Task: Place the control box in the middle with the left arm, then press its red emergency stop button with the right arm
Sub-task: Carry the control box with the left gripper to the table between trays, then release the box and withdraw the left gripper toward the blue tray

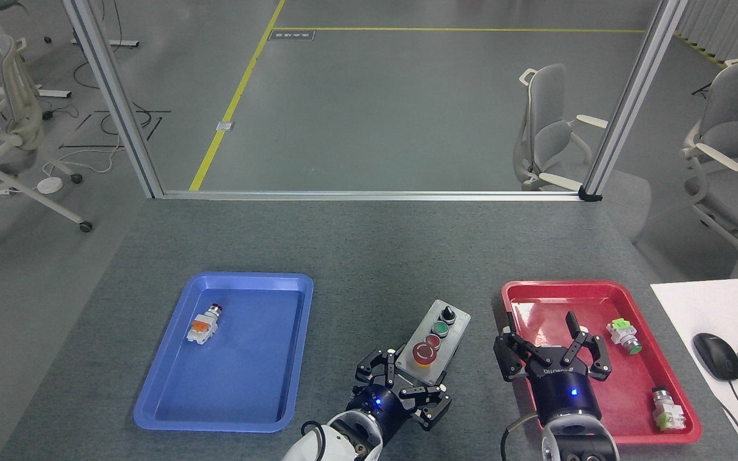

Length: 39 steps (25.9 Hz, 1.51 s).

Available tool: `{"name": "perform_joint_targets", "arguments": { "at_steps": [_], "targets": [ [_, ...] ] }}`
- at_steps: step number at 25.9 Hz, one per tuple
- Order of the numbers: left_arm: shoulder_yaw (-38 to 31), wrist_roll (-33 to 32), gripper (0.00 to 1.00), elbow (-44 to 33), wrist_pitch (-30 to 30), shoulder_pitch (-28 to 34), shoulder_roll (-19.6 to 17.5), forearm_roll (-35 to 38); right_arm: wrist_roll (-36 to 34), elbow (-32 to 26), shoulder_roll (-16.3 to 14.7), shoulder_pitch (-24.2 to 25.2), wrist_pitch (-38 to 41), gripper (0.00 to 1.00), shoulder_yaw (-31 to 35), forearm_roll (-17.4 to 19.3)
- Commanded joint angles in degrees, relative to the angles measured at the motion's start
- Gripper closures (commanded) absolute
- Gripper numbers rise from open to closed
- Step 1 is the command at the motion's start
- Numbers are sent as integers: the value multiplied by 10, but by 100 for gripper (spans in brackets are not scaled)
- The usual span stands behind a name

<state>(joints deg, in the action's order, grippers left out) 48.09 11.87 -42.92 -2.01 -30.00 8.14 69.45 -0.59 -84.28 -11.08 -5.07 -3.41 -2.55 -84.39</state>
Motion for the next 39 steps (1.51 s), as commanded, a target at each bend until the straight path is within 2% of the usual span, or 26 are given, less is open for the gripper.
{"name": "perform_joint_targets", "arguments": {
  "at_steps": [1,2,3,11,13,15,17,23,25,29,33,36,39],
  "targets": [
    [3,-12,89,-1,-1,-1,-1,0,0,0,0,1,0,2,-1,-1],
    [3,-16,75,-2,-1,-1,-1,0,0,0,0,1,-1,2,-2,-1],
    [3,-20,66,-3,-2,-1,-1,0,0,0,1,1,0,2,-3,-2],
    [2,-33,32,-1,-7,-2,-1,-1,1,-4,10,7,0,4,-5,-3],
    [0,-33,25,-2,-7,-2,-1,-1,1,-4,11,8,0,5,-6,-6],
    [-3,-33,10,-5,-7,-2,-1,-1,1,-4,18,8,2,8,-6,-7],
    [-5,-32,4,-9,-7,-2,-1,-2,1,-4,22,8,7,11,-7,-7],
    [-8,-31,2,-23,1,9,-6,-2,1,-5,23,8,9,13,-11,-7],
    [-9,-31,1,-53,1,27,-23,-2,1,-5,23,8,9,15,-16,-7],
    [-9,-32,1,-174,1,78,-113,-3,1,-5,31,9,12,24,-30,-10],
    [-41,-32,1,-291,4,144,-197,-3,1,-5,33,16,16,33,-40,-18],
    [-88,-33,1,-361,25,191,-240,-3,1,-5,33,19,24,44,-53,-18],
    [-171,-33,1,-416,53,232,-266,-3,1,-6,33,22,37,58,-59,-19]
  ]
}}
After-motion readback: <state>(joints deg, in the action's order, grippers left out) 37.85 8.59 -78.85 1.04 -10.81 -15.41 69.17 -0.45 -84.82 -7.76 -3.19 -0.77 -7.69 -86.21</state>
